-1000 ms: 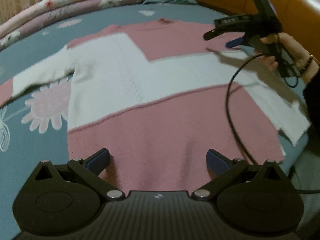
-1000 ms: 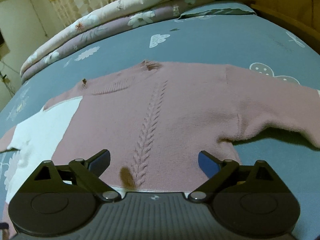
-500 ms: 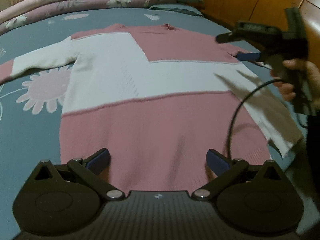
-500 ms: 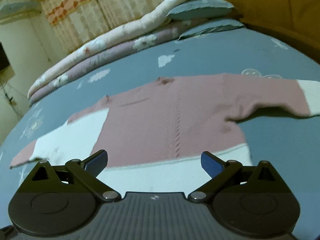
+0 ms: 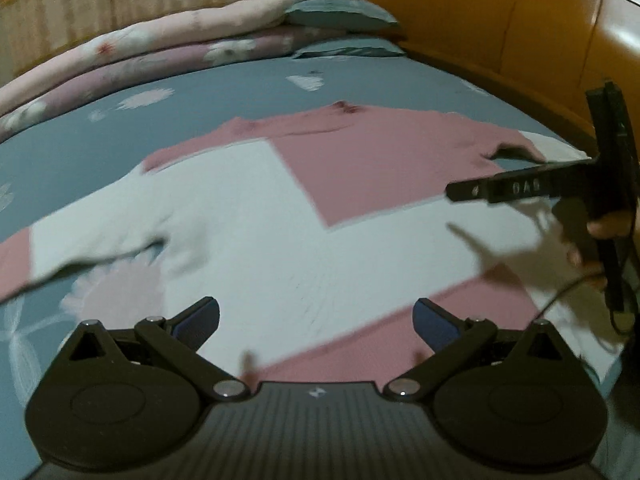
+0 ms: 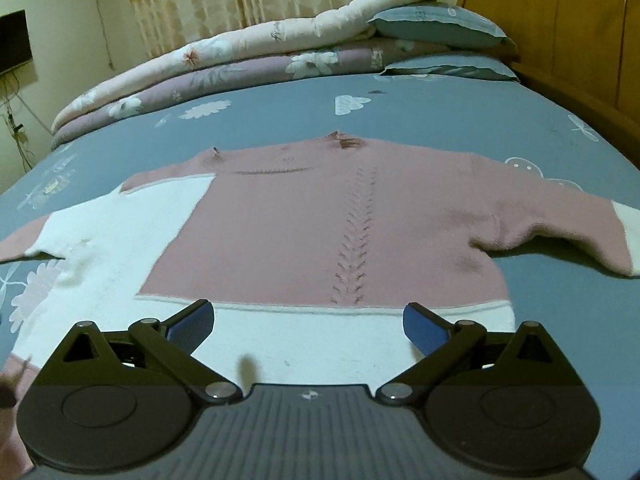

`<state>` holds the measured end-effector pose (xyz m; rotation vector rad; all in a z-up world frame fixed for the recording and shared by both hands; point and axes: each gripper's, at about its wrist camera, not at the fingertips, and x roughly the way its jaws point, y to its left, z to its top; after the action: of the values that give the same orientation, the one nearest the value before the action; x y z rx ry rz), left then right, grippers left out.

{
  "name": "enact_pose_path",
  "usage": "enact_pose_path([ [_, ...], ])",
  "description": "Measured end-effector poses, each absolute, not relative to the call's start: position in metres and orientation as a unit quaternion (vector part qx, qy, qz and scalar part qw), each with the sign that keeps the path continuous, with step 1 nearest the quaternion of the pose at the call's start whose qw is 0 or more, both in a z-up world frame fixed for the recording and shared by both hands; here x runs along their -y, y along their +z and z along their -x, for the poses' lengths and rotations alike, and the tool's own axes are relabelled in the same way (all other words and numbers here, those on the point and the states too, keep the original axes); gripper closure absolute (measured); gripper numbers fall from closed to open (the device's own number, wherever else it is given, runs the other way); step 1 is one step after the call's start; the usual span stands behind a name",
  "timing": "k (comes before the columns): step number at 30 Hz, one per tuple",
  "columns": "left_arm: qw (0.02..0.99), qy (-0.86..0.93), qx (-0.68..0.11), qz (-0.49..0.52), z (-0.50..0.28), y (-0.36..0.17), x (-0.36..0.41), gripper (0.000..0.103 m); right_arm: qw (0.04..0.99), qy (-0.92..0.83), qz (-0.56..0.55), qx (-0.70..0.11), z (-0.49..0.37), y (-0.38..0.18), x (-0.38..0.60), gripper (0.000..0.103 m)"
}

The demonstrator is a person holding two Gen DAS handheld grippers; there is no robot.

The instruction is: Fold clothes

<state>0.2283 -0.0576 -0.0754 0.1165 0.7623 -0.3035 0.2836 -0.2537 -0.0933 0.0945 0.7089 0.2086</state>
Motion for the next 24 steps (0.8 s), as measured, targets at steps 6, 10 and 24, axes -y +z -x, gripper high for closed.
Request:
enact_pose_path([
  [6,0.903,-0.153,-0.398,-0.061,-0.25,-0.106,0.079,0.001,0.929,0.093,-0.048,-0.355,-0.287,-0.098,0.258,0.0],
  [10,0.899,-0.157,-0.403,-0.068,-0.228,-0.121,0.081,0.001,0.925,0.088,-0.048,-0.366,-0.291,-0.103,0.26,0.0],
  [24,0.921,-0.128,-0.367,0.019,-0.278,-0.041,-0.023,0.001,0.923,0.069,0.024,-0.378,-0.288,-0.118,0.237,0.0],
])
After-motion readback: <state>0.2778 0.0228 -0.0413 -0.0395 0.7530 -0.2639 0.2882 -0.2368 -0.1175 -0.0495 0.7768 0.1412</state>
